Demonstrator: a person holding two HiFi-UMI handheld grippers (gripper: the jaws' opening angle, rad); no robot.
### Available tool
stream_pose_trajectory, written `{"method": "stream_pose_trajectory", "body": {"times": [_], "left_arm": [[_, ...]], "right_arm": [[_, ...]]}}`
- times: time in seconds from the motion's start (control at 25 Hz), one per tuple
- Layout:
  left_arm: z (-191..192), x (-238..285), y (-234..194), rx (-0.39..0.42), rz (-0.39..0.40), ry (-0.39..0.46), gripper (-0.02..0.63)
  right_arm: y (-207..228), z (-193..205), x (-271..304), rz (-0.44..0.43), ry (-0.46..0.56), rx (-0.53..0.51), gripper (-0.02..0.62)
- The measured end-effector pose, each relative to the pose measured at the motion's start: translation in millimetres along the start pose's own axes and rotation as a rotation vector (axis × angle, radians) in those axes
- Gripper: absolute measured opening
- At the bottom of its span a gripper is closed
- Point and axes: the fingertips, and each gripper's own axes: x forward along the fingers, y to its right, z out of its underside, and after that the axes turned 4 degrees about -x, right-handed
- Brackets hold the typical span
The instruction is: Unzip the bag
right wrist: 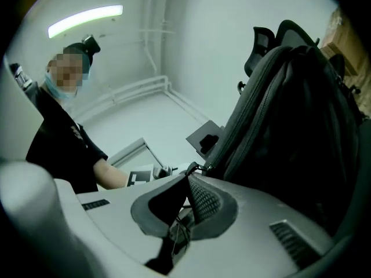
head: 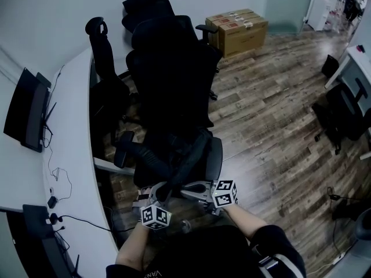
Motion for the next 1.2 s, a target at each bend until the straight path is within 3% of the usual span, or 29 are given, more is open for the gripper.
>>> {"method": "stream_pose_trajectory", "body": {"times": [0.64, 1.2], "left_arm": [[-3, 0, -12, -0.075, -0.060, 0.005, 0.086], [-9, 6, -15, -0.133, -0.113, -0.022, 0.080]], "right_arm": [[13, -53, -14, 0.002, 0.389, 0.342, 0.044], [51, -110, -59, 0.054, 0.433, 0.305, 0.044]]}}
